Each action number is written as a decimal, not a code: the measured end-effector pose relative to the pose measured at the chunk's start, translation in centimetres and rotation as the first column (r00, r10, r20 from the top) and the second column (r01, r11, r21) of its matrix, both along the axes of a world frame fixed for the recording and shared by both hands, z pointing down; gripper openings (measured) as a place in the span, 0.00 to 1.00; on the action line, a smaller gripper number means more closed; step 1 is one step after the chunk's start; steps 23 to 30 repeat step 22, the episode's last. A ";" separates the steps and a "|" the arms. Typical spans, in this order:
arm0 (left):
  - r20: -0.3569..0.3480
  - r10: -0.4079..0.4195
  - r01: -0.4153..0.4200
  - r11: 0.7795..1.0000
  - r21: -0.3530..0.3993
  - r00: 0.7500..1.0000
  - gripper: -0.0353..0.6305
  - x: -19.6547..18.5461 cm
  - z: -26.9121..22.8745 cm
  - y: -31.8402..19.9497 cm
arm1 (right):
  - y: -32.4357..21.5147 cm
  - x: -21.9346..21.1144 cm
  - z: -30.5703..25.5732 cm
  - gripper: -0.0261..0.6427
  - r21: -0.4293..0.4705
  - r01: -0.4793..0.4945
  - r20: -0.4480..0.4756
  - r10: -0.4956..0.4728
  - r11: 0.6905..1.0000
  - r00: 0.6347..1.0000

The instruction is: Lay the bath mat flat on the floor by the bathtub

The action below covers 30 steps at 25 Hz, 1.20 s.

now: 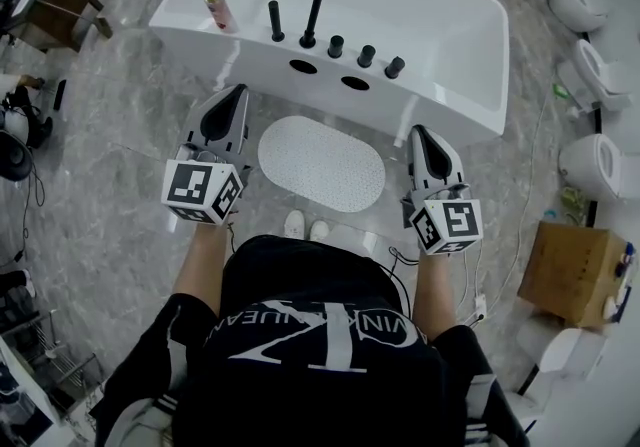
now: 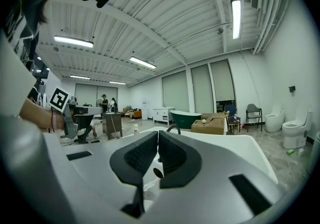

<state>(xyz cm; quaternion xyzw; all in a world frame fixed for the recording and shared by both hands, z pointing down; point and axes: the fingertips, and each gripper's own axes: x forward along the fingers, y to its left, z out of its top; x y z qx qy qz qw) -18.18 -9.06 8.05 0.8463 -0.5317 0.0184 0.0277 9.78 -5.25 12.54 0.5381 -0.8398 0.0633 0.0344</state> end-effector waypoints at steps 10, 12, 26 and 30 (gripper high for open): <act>0.016 0.005 -0.005 1.000 -0.013 1.000 0.07 0.8 0.7 1.1 | 1.0 -0.1 0.7 0.08 -0.008 0.021 -0.009 -0.021 1.000 1.000; 0.019 -0.003 0.003 1.000 -0.021 1.000 0.07 0.9 0.6 1.4 | 1.2 -0.2 0.7 0.08 -0.006 0.030 -0.011 -0.030 1.000 0.999; 0.027 -0.017 0.018 1.000 -0.019 0.999 0.07 1.1 0.4 2.3 | 1.9 -0.1 1.1 0.08 -0.012 0.048 -0.013 -0.048 0.999 0.999; 0.027 -0.017 0.018 1.000 -0.019 0.999 0.07 1.1 0.4 2.3 | 1.9 -0.1 1.1 0.08 -0.012 0.048 -0.013 -0.048 0.999 0.999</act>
